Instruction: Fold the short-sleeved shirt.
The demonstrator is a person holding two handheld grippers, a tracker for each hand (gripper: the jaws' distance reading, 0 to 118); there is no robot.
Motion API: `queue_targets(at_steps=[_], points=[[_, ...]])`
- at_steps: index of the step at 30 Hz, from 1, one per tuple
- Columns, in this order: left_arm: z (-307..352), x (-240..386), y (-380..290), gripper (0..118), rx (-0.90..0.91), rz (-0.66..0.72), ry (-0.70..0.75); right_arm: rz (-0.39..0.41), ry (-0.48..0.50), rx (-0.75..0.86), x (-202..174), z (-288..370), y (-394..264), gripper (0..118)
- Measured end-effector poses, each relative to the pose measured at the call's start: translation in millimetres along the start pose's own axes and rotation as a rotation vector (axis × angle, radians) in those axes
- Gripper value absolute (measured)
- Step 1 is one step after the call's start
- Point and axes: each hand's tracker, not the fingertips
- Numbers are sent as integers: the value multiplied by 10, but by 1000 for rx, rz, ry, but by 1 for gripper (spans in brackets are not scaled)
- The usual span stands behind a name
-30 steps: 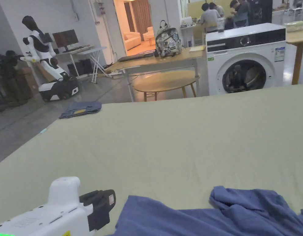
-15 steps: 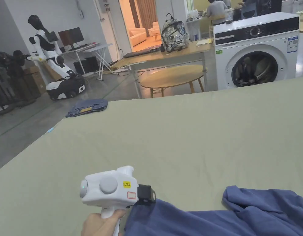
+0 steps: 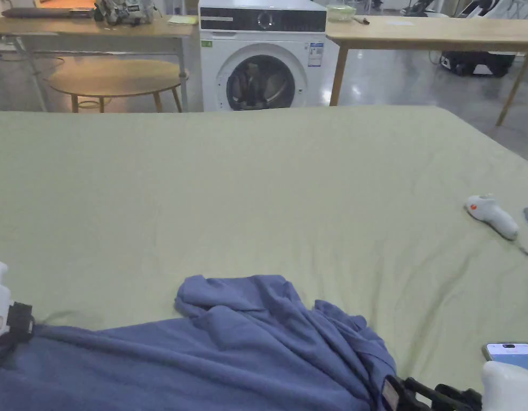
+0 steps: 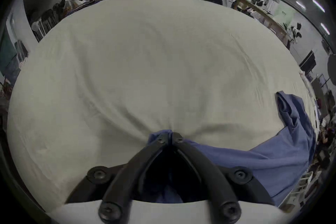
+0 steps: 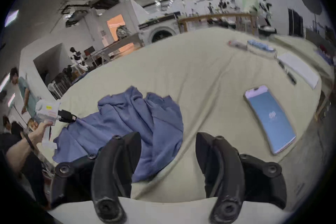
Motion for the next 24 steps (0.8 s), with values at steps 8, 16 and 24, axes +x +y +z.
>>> queue_targets(at_steps=[8,16,24], points=[[73,23,-30,0,1,18,-8,-141,61,-106,90,-537,-209,9],[1745,-115,-24,0,427,20,-172,-26,230,64,-209,57,513,8],[3485,-331,187,0,821,-16,-115,178,301,328,-908,691,1874,8]])
